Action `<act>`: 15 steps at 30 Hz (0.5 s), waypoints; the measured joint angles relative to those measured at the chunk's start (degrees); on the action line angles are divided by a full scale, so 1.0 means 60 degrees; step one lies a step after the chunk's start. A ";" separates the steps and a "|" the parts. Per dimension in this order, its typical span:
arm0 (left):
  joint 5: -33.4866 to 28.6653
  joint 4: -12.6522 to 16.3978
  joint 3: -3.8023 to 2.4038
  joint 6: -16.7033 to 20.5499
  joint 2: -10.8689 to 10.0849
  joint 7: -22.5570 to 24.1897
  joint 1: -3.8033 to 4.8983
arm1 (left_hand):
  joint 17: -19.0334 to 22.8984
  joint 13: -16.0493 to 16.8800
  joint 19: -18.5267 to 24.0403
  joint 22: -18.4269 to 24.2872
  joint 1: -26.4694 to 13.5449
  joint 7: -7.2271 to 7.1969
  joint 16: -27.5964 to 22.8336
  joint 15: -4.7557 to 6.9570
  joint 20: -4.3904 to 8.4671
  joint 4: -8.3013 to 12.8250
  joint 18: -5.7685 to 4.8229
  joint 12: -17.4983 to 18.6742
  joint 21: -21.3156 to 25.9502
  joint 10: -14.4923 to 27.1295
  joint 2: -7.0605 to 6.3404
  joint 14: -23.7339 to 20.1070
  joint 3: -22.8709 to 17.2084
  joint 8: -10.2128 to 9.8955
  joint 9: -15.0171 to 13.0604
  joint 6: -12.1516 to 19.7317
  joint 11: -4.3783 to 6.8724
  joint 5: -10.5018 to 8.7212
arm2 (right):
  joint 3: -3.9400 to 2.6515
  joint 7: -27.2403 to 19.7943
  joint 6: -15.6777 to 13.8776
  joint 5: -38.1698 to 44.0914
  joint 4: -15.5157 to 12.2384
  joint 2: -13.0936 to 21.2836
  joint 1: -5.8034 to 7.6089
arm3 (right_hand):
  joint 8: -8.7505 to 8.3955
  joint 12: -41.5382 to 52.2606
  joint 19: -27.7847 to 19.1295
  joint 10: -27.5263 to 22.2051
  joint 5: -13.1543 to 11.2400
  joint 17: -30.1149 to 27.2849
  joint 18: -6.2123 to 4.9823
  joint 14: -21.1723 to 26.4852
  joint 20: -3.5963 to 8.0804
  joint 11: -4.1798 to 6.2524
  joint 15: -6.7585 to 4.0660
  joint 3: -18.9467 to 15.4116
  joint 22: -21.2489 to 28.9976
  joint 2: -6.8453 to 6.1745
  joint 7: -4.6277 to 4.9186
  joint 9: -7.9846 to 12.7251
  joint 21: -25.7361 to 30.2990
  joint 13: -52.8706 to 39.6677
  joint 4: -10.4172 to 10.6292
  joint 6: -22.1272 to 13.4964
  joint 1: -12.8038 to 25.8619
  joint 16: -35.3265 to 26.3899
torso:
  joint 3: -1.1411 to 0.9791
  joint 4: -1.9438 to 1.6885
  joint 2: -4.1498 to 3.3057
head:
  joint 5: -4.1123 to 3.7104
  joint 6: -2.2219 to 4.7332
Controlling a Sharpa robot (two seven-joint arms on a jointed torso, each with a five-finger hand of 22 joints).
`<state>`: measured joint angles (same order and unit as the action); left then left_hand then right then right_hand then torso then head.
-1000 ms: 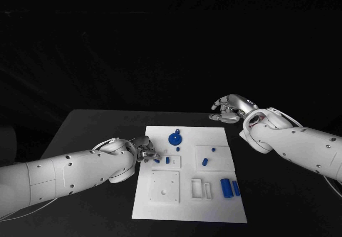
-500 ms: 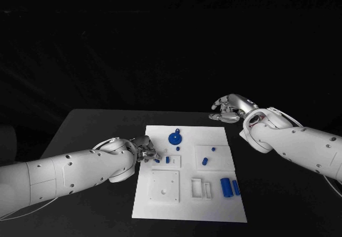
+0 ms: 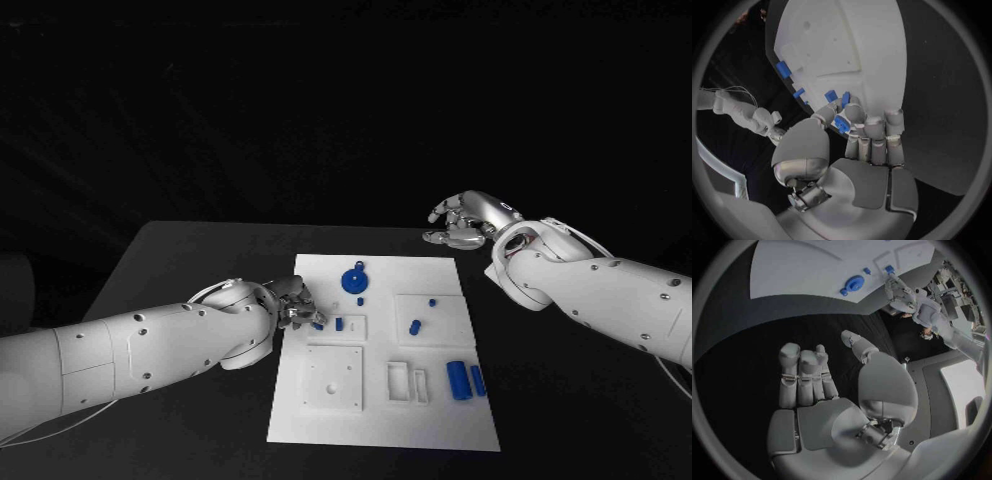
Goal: Assemble the parts on the task board
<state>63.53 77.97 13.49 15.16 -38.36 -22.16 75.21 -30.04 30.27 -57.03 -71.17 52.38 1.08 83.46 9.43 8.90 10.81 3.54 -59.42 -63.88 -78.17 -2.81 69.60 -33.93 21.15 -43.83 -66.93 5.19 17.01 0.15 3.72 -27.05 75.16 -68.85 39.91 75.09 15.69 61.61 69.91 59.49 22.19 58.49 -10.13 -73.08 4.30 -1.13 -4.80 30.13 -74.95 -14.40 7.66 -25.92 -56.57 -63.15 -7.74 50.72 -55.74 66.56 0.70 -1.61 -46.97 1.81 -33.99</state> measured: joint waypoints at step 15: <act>-0.0012 -0.0077 0.0006 -0.0088 0.0014 0.0055 -0.0007 | 0.0000 -0.0067 0.0000 -0.0029 -0.0114 0.0017 0.0000 0.0000 0.0000 0.0099 -0.0001 -0.0038 0.0000 -0.0001 -0.0389 0.0000 -0.0446 0.0241 -0.0396 -0.0017 -0.0001 -0.0924 | 0.0000 -0.0003 0.0009 0.0000 -0.0009 0.0005 0.0000 | 0.0000 0.0000 0.0013 0.0000 0.0000 0.0008 0.0000 0.0001 -0.0018 0.0000 0.0001 0.0000 0.0001 0.0000 -0.0005 0.0008 0.0037 0.0001 0.0000 0.0004 0.0000 0.0000 | 0.0005 -0.0003 -0.0001 | -0.0010 -0.0012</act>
<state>63.46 77.51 13.52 14.64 -38.27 -21.83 75.17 -30.04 29.87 -57.03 -71.34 51.69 1.19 83.46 9.43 8.90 11.41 3.53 -59.65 -63.88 -78.18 -5.15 69.60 -36.60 22.60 -46.20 -67.03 5.19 11.46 0.15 3.71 -26.99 75.16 -68.90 39.94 75.09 15.69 61.61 69.99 59.49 22.19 58.54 -10.13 -73.08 4.20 -1.12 -4.80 30.13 -74.94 -14.40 7.63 -25.88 -56.34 -63.15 -7.74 50.75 -55.75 66.56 0.73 -1.63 -46.97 1.75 -34.06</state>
